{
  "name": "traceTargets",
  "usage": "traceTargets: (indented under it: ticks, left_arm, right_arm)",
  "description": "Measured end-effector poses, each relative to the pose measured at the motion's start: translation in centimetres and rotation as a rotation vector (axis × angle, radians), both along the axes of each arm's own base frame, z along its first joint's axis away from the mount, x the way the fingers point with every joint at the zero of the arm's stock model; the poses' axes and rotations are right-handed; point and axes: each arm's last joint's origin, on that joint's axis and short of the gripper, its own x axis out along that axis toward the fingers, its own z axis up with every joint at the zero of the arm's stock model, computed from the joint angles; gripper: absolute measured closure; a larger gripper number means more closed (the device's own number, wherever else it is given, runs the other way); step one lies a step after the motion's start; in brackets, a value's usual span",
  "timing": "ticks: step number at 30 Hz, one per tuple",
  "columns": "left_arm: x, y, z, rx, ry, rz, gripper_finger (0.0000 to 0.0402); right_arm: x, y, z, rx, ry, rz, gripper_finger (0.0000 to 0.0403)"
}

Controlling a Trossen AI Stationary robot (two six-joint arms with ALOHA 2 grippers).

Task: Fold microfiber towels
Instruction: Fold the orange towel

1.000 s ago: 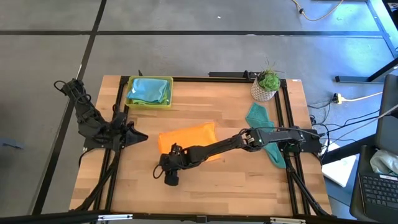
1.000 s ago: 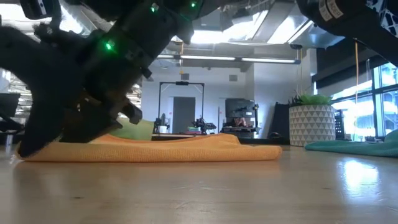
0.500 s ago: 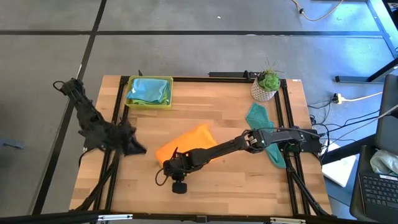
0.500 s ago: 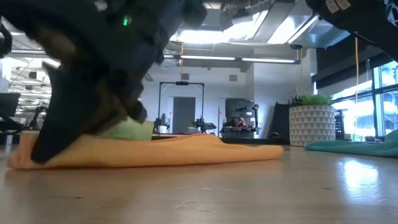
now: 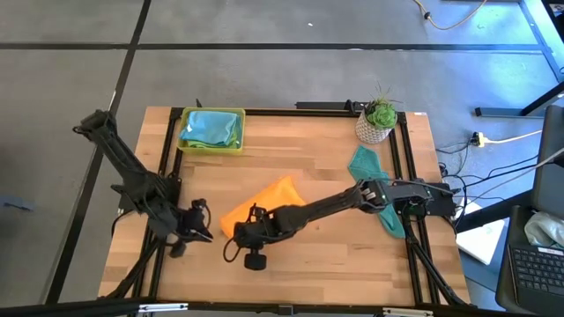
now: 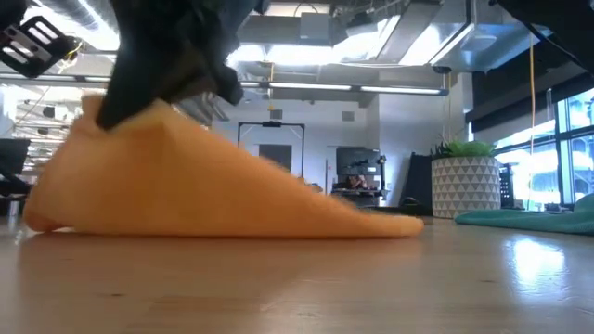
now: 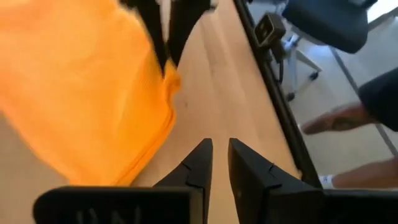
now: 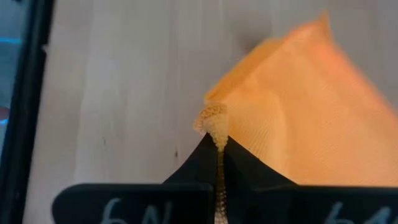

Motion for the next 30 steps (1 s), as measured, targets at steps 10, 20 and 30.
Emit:
traceTargets:
  ticks: [10, 20, 30]
  left_arm:
    - [2.1, -2.4, -3.3, 0.132, 0.069, -0.023, 0.0308]
    - [3.1, -2.9, -5.7, 0.339, 0.065, 0.008, 0.0216]
    - [3.8, -3.5, -9.1, 0.468, 0.16, 0.015, 0.0206]
  right_arm:
    - [-0.3, 0.0, -0.3, 0.016, 0.048, 0.005, 0.0394]
    - [-0.4, 0.3, 0.1, 0.026, 0.035, 0.006, 0.0392]
    - [-1.1, 2.2, 0.1, 0.05, 0.04, 0.005, 0.0392]
